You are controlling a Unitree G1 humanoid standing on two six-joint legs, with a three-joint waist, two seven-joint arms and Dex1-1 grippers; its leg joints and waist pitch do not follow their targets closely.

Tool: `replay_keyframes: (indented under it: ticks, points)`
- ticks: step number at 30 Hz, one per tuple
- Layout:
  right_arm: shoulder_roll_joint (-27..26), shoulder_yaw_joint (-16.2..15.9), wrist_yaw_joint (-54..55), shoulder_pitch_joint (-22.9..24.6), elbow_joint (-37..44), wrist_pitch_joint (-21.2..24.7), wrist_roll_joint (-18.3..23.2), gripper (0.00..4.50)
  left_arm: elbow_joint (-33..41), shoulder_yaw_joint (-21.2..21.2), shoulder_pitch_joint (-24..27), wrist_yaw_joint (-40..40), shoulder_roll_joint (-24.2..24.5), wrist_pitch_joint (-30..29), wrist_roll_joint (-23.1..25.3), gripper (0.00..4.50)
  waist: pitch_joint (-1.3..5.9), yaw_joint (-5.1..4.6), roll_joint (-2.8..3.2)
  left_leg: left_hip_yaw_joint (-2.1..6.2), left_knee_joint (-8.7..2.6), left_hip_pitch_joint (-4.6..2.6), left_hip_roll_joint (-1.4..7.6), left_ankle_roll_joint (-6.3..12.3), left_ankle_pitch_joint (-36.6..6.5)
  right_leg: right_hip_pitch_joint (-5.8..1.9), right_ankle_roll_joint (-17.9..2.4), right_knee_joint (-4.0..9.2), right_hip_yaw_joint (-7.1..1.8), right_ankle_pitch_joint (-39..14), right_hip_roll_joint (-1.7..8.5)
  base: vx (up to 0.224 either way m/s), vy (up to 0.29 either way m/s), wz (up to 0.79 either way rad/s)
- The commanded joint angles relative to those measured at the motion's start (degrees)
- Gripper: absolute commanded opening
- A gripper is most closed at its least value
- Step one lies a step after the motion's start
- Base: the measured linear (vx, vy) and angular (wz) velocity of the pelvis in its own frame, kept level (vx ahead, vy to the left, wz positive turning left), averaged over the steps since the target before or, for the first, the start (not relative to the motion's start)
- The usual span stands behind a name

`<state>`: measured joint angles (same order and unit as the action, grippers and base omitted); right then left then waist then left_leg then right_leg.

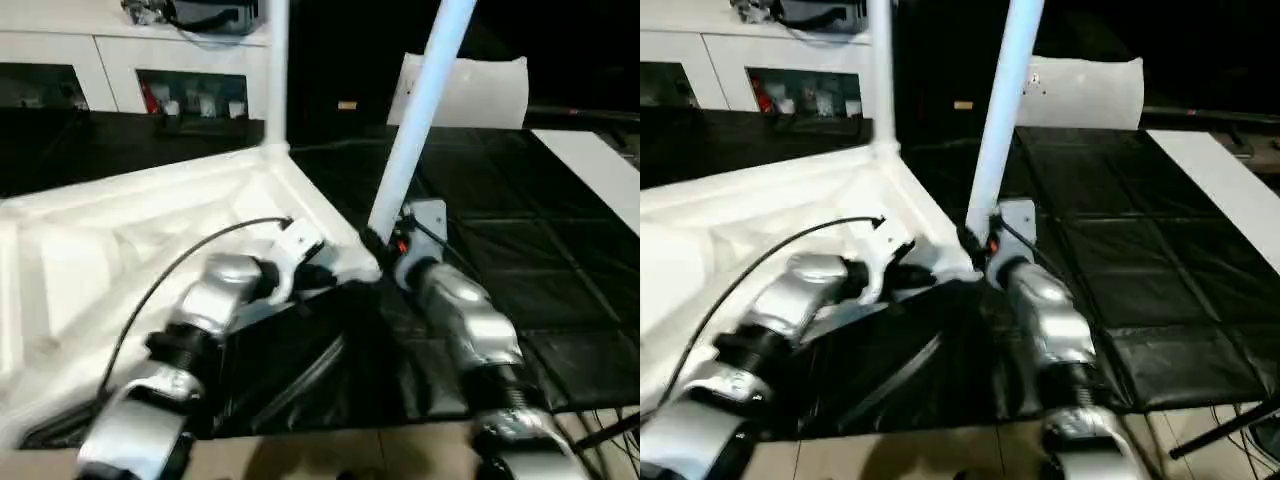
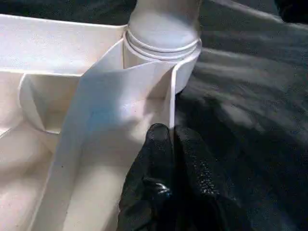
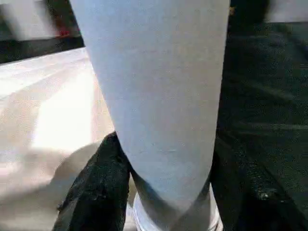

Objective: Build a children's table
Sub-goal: Rotate leg to tighten

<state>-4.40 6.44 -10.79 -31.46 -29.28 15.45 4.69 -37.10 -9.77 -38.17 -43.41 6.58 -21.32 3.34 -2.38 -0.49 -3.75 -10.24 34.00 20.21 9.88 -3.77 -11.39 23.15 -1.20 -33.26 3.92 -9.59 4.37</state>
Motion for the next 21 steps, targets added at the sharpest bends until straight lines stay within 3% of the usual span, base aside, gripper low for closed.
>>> replay_keyframes:
  ticks: [1,3,6,9,12,13,16,21]
  points:
    - [-6.2,-5.74,-2.44,1.34,-2.73,2.58,1.62,1.98,2.91,3.39,-3.23,6.37,-4.4,3.02,-3.5,0.0,3.22,0.28,-0.21,1.05,-4.39,-0.22,3.03,2.35,-10.35,-2.35,-10.21,3.69,-2.87,-15.88,4.22,0.06,-0.005,0.04]
    - [-6.54,-5.01,-1.27,1.61,-2.55,1.84,1.57,1.98,3.73,2.84,-2.42,5.1,-3.91,3.09,-3.37,0.0,3.35,0.61,-0.22,0.77,-4.18,-0.24,3.01,4.13,-7.83,-2.59,-11.0,3.29,-2.98,-11.9,4.27,0.078,-0.01,0.04]
    - [-5.12,-5.18,-3.36,2.3,-1.35,0.87,1.75,2.66,4.52,2.29,-1.11,2.82,-2.84,3.44,-3.77,0.0,3.43,1.06,-0.28,0.62,-4.11,-0.13,3.01,6.18,-4.34,-2.92,-12.0,2.79,-2.95,-8.14,4.25,0.018,-0.005,0.01]
    - [-2.3,-6.01,-7.38,3.41,0.82,-0.42,1.51,2.76,4.51,1.28,0.02,0.59,-0.73,4.44,-2.92,0.0,3.27,1.04,-0.36,0.64,-4.21,-0.01,3.06,6.48,-5.61,-3.04,-11.86,3.01,-2.89,-9.71,4.27,0.0,0.0,0.0]
    - [-0.1,-6.29,-9.91,4.09,2.14,-1.41,1.43,3.03,4.25,0.82,0.38,-1.23,0.61,5.46,-2.5,0.0,3.05,0.54,-0.28,0.88,-4.46,0.08,3.17,4.99,-8.59,-2.98,-10.45,3.62,-2.77,-15.46,4.28,0.0,0.0,0.0]
    - [3.19,-6.94,-13.96,4.89,3.57,-1.82,1.78,3.14,3.98,0.09,0.62,-3.78,2.38,6.47,-2.15,0.0,2.98,0.39,-0.24,0.89,-4.45,0.02,3.16,4.56,-9.53,-2.93,-9.98,3.9,-2.77,-17.24,4.26,0.0,0.0,0.0]
    - [7.46,-7.46,-19.59,5.48,4.28,-2.45,2.17,3.34,3.44,-1.36,0.8,-7.44,4.75,8.5,-1.37,0.0,3.02,0.4,-0.31,1.03,-4.4,0.14,3.18,4.85,-10.09,-3.07,-9.28,3.99,-2.76,-18.11,4.26,0.0,0.0,0.0]
    - [14.56,-7.35,-31.35,5.97,5.48,-3.37,3.82,3.84,3.58,-4.11,1.65,-16.29,8.91,12.6,-1.15,0.0,3.12,1.1,-0.25,0.87,-4.17,-0.06,3.36,5.4,-8.29,-2.78,-10.72,3.51,-2.84,-15.46,4.24,0.0,0.0,0.0]
